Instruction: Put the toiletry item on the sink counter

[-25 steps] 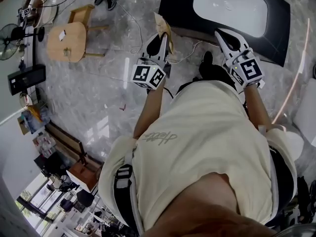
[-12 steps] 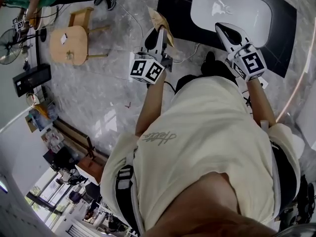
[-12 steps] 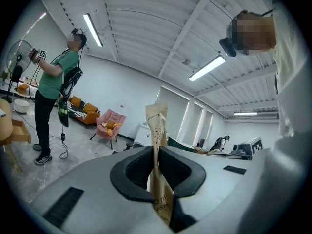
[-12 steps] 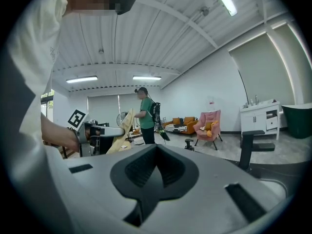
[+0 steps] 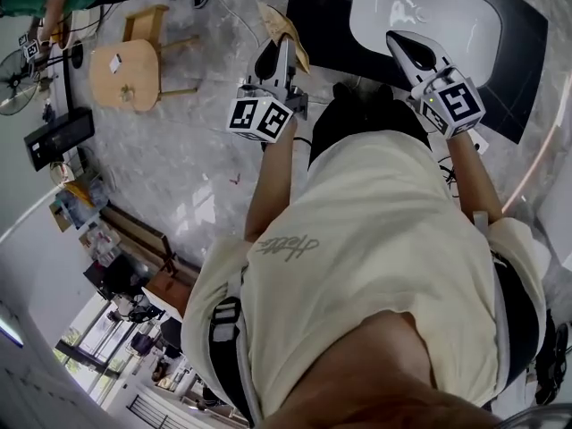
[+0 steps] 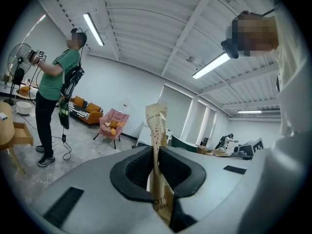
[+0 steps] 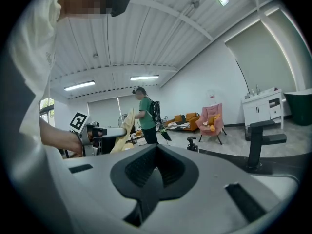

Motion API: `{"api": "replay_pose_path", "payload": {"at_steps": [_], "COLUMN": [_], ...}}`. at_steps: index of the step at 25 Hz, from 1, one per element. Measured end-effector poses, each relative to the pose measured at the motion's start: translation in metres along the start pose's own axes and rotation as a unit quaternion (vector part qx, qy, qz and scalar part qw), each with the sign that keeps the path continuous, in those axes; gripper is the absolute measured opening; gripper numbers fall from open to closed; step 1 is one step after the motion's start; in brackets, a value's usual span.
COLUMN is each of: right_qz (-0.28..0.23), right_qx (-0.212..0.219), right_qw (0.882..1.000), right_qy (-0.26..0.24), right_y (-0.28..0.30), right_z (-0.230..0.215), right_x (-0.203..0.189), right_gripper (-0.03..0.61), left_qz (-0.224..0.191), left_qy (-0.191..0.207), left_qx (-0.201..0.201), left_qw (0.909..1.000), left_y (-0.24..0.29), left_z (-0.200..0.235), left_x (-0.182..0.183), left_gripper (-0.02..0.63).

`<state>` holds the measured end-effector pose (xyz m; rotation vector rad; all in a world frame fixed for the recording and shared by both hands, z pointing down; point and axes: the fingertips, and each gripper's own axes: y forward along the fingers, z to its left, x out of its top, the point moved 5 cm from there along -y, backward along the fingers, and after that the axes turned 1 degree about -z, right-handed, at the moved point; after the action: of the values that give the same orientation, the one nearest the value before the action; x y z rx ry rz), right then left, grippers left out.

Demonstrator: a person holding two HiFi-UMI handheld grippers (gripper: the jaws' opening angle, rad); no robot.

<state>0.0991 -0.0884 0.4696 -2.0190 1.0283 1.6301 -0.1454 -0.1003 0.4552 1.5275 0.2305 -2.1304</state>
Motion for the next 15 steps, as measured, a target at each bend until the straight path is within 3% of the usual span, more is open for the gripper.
{"api": "replay_pose_path", "payload": {"at_steps": [6, 11, 15], "right_qz": [0.006, -0.027, -0.036], "right_qx": [-0.022, -0.077, -0.097], "right_qw": [1.0, 0.996, 0.995], "right_qy": [-0.01, 0.042, 0.016], "right_y": [0.021, 0.033, 0.054], "right_z": [0.007, 0.005, 0.01], "right_x": [0.012, 0.033, 0.06], "right_gripper": [-0.005, -0.006, -0.006], "left_qz": [0.016, 0.01, -0.003], "left_qy": [-0.004, -0.002, -0.001], "left_qx": [-0.018, -0.055, -0.084], "left_qw": [0.9997, 0.9985, 0.9965], "left_y": [0.013, 0.031, 0.051], "left_z": [0.03, 0.055, 0.078], "left_x": [0.007, 0.027, 0.049], "left_gripper": [0.04, 0.04, 0.04]}}
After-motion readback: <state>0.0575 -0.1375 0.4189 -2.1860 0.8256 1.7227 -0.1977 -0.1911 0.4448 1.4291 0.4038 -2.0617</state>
